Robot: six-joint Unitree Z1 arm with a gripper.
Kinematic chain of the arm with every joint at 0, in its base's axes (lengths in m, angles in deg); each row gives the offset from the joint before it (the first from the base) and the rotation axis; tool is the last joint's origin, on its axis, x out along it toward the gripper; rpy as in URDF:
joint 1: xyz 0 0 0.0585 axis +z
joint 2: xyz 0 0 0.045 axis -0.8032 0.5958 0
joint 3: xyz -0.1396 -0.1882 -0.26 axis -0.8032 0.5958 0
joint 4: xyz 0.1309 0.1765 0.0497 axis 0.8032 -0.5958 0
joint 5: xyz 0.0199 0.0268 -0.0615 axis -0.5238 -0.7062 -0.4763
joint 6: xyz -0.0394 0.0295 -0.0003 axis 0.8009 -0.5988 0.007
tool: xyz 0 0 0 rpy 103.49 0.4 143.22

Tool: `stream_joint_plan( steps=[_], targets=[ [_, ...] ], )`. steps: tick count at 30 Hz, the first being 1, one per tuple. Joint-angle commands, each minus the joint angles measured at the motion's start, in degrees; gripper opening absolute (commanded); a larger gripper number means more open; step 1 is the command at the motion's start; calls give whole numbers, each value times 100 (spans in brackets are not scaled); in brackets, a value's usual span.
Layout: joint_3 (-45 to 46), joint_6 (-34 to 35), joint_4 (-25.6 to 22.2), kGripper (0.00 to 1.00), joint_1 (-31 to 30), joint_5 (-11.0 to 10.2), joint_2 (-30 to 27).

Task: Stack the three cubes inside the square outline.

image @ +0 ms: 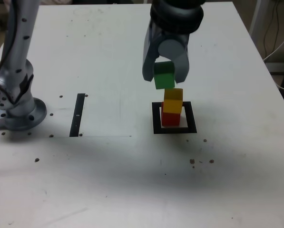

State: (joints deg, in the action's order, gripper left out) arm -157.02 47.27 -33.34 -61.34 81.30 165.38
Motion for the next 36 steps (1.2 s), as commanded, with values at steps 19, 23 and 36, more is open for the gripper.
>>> stream_joint_plan(
  steps=[19, 23, 36],
  targets=[
    [-281, -30, -71, 24, -62, 54, 241],
    [-295, -17, -65, 24, -62, 42, 266],
    [-314, 5, -52, 42, -62, 42, 362]
  ],
)
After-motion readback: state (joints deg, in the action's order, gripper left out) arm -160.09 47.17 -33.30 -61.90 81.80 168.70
